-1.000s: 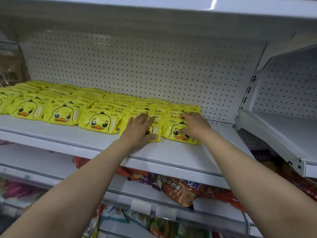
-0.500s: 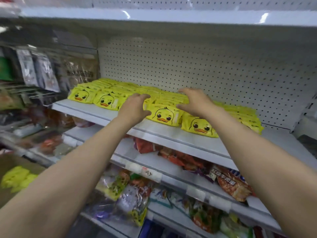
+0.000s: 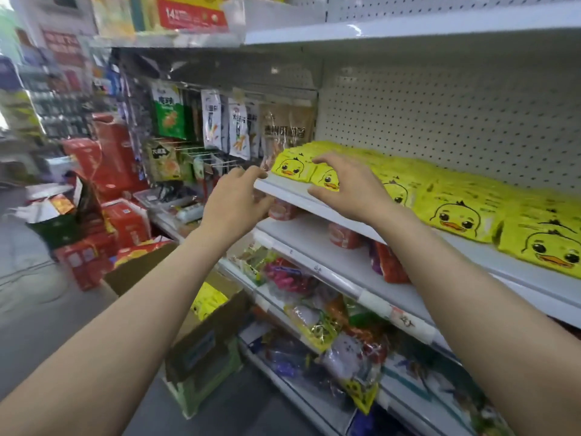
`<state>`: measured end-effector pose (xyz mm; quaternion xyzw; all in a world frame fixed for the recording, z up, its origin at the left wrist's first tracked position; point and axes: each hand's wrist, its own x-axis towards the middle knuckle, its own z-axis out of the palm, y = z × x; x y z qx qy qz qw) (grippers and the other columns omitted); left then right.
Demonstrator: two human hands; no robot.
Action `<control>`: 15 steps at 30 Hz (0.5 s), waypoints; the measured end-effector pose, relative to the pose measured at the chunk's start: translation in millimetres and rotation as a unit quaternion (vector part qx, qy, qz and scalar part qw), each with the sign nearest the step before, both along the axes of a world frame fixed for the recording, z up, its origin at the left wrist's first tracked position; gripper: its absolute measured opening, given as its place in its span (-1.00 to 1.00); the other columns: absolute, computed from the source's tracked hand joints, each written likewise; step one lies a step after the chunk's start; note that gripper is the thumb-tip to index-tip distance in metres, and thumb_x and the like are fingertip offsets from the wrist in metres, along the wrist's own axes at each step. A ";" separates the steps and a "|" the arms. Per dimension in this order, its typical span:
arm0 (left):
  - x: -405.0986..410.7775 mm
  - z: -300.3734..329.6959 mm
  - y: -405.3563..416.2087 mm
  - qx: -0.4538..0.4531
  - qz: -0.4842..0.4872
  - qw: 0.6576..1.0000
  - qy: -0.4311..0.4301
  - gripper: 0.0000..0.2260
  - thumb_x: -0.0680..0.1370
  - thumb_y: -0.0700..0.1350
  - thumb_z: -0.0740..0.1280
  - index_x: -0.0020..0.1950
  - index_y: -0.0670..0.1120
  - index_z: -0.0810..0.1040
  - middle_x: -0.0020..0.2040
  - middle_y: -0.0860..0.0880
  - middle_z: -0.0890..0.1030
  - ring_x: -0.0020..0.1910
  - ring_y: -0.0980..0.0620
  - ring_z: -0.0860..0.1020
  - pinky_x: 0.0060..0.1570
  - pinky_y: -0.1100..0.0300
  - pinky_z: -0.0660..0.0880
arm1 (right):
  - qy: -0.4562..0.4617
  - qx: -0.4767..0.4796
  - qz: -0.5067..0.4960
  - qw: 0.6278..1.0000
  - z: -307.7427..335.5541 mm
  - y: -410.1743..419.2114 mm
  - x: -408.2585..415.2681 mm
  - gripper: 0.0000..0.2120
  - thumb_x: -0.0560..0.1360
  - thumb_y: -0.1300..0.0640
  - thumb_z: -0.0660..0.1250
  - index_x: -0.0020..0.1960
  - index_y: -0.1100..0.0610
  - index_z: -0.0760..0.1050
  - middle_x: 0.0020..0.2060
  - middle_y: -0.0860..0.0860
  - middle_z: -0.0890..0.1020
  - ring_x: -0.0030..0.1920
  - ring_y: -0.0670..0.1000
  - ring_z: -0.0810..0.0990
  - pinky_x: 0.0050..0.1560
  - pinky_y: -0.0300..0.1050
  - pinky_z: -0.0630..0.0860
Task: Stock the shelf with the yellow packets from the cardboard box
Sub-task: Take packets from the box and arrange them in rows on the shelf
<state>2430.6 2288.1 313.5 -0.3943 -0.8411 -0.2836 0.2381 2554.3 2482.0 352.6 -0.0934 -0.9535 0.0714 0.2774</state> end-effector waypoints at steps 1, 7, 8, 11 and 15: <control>-9.8 -2.3 -12.3 -0.002 0.014 1.000 -0.002 -0.63 0.49 0.04 0.39 0.27 -0.01 0.47 0.06 -0.09 0.55 0.07 -0.13 0.50 -0.03 0.03 0.42 | -0.010 0.001 0.011 1.000 -4.6 -9.5 -14.7 -0.50 0.48 -0.17 0.36 0.36 -0.10 0.36 0.30 0.00 0.51 0.31 0.09 0.44 0.22 0.05 0.44; -82.3 -21.6 -64.6 0.005 0.069 0.997 -0.024 -0.64 0.51 0.06 0.37 0.27 -0.01 0.47 0.06 -0.09 0.55 0.10 -0.13 0.50 0.05 -0.01 0.47 | -0.029 -0.012 0.069 0.997 -26.9 -47.3 -113.8 -0.51 0.49 -0.19 0.34 0.36 -0.11 0.36 0.30 -0.02 0.50 0.32 0.07 0.44 0.19 0.01 0.45; -96.3 -25.2 -70.7 0.002 0.076 0.997 -0.029 -0.63 0.51 0.06 0.37 0.28 -0.02 0.47 0.06 -0.10 0.55 0.11 -0.14 0.49 0.04 -0.01 0.47 | -0.034 -0.011 0.077 0.996 -31.1 -52.3 -132.4 -0.52 0.50 -0.18 0.35 0.37 -0.10 0.36 0.29 -0.02 0.50 0.31 0.07 0.43 0.17 -0.01 0.43; -141.3 -33.6 -85.3 -0.011 0.109 0.993 -0.039 -0.64 0.53 0.05 0.35 0.29 -0.02 0.46 0.12 -0.11 0.53 0.12 -0.14 0.48 0.03 0.00 0.45 | -0.049 -0.010 0.102 0.994 -42.3 -64.6 -194.0 -0.51 0.51 -0.20 0.33 0.38 -0.11 0.34 0.29 -0.01 0.50 0.31 0.08 0.43 0.18 0.00 0.45; -215.2 -37.6 -97.9 -0.041 0.141 0.988 -0.039 -0.65 0.53 0.05 0.34 0.30 0.00 0.46 0.14 -0.11 0.52 0.13 -0.15 0.50 0.02 0.00 0.47 | -0.072 -0.005 0.126 0.989 -49.7 -75.2 -284.1 -0.48 0.52 -0.22 0.31 0.42 -0.10 0.30 0.31 0.00 0.47 0.30 0.08 0.43 0.17 0.06 0.49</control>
